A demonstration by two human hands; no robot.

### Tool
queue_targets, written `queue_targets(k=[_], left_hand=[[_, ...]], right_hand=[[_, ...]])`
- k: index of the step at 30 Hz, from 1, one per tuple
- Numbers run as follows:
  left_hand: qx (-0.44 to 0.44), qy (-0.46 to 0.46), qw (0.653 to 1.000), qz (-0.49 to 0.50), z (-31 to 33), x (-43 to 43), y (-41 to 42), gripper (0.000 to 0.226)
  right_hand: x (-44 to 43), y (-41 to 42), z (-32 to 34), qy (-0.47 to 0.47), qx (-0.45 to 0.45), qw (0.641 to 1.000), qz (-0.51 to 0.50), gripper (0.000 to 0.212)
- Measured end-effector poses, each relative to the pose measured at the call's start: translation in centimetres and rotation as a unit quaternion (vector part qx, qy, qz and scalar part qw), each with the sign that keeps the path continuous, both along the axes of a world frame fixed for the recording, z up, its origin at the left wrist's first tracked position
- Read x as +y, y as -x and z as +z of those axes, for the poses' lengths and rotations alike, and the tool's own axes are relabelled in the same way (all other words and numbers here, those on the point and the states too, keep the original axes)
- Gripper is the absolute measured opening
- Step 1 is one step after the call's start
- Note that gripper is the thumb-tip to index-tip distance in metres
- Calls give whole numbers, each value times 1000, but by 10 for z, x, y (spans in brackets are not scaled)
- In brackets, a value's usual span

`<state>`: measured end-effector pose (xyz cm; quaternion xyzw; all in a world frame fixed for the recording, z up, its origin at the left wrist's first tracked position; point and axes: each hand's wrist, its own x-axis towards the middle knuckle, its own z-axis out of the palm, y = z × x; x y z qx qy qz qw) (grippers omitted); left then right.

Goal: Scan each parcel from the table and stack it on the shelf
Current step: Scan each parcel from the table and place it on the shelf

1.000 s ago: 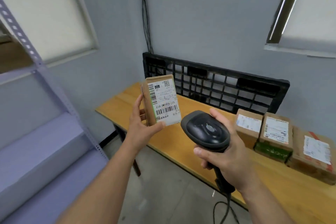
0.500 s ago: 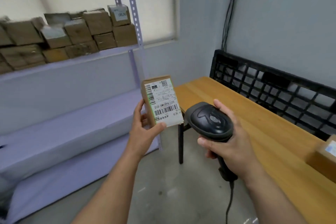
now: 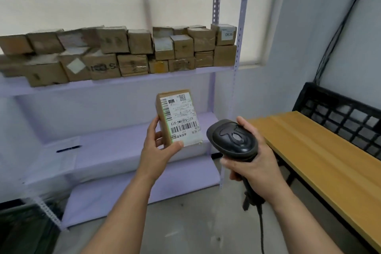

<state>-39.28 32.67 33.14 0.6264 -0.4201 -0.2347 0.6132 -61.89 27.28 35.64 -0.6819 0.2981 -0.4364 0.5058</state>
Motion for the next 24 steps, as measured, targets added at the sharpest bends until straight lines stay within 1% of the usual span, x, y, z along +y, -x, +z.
queue_targets(k=[3,12,15,20,24], left_hand=[[1,0,1000,17,-1,18,-44,83],[-7,-10,997,81,-2,61,-154,75],[-11,-8,994,107,2,68,-184,74],[-10,-10,989,148,5,73,-232,72],[-16,-7,985,169,17,63,-277,76]], right_hand=[[11,-47,3,12,1,1000,13,92],[31,-163,4,6,10,996,84,90],[27,-196,6,7,17,994,109,90],[14,-256,5,9,3,989,147,90],[-8,-303,11,12,-6,984,180,90]])
